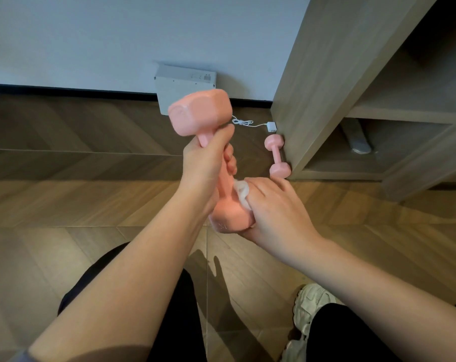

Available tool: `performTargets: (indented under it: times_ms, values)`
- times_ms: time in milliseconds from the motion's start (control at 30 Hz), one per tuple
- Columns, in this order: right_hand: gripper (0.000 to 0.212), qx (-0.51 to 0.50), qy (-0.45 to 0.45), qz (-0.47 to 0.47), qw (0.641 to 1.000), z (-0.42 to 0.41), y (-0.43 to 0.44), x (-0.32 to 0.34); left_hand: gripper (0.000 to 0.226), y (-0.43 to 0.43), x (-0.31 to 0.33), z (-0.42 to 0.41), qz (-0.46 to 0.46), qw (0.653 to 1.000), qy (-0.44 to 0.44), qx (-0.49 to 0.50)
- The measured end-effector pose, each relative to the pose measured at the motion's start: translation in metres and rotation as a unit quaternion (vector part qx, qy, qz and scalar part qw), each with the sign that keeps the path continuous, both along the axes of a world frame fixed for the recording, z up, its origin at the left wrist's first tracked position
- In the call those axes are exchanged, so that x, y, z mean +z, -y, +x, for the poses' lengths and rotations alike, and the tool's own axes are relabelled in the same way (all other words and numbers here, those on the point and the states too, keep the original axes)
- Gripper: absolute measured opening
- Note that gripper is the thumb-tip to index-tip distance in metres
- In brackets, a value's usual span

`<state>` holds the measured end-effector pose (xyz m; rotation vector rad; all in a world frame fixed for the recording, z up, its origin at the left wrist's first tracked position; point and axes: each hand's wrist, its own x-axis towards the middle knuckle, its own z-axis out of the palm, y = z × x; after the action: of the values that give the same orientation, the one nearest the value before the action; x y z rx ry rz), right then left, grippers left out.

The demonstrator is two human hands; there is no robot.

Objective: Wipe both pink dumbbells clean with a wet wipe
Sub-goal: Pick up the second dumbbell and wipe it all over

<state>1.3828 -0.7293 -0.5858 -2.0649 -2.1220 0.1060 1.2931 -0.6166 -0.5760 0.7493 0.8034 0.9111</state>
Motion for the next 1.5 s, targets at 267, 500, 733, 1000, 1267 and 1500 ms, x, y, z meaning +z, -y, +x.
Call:
performTargets:
  times_ms: [267,500,733,1000,1267,1500]
  values:
    - [0.042,0.058,-0.247,-0.06,0.965,0.012,-0.005,0.011,0.037,-0.011,-0.001,-0.019,-0.022,0.967,0.155,-0.202]
    - [0.04,0.0,-0.128,0.039,0.991,0.002,0.001,-0.001,0.047,-0.009,0.002,-0.013,0.022,0.991,0.059,-0.115]
    - [0.058,0.032,-0.006,-0.02,0.999,0.0,0.0,0.0,0.043,-0.003,-0.003,-0.011,0.058,0.998,0.0,-0.031]
    - [0.061,0.016,0.019,-0.012,1.0,-0.006,0.0,-0.004,0.036,-0.003,0.0,-0.013,0.041,0.999,-0.02,0.004]
    - [0.051,-0.002,0.007,0.065,0.998,-0.012,0.001,-0.007,0.032,-0.006,-0.003,-0.013,0.01,0.997,-0.048,0.057]
    - [0.052,-0.015,-0.093,-0.012,0.995,-0.001,-0.014,-0.001,0.015,-0.017,-0.006,-0.018,0.015,0.995,0.076,-0.056]
